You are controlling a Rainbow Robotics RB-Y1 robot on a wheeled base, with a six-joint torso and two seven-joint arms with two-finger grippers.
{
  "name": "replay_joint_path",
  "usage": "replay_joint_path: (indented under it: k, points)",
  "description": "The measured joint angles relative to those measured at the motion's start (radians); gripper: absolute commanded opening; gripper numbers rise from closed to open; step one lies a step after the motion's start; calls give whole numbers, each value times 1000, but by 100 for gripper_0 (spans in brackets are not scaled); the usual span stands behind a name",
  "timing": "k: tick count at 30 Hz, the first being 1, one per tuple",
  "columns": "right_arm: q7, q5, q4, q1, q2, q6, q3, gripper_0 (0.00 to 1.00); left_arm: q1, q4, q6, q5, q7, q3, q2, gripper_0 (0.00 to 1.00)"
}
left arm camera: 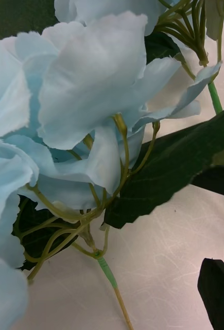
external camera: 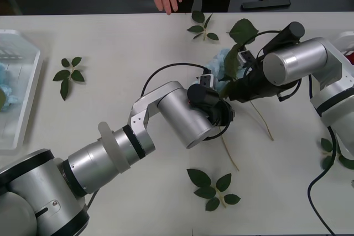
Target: Place the red flowers into the right box and the blue flowers into the left box. If a person shows an open palm, hand one flower to the person first, then continue sorting.
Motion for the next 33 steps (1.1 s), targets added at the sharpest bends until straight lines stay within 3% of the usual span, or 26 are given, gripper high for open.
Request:
replay_joint_path:
  k: [1,4,9,11,33]
  points:
    - [0,0,8,-4,1,-5,4,81,0,0,0,0,0,0,0,100]
    - [0,3,26,-14,6,-9,12,59,0,0,0,0,0,0,0,100]
    - [0,17,29,-16,7,-12,13,8,0,0,0,0,0,0,0,100]
    - [0,19,29,-16,7,-18,16,0,0,0,0,0,0,0,0,100]
    - [-1,19,31,-17,7,-31,20,0,0,0,0,0,0,0,0,100]
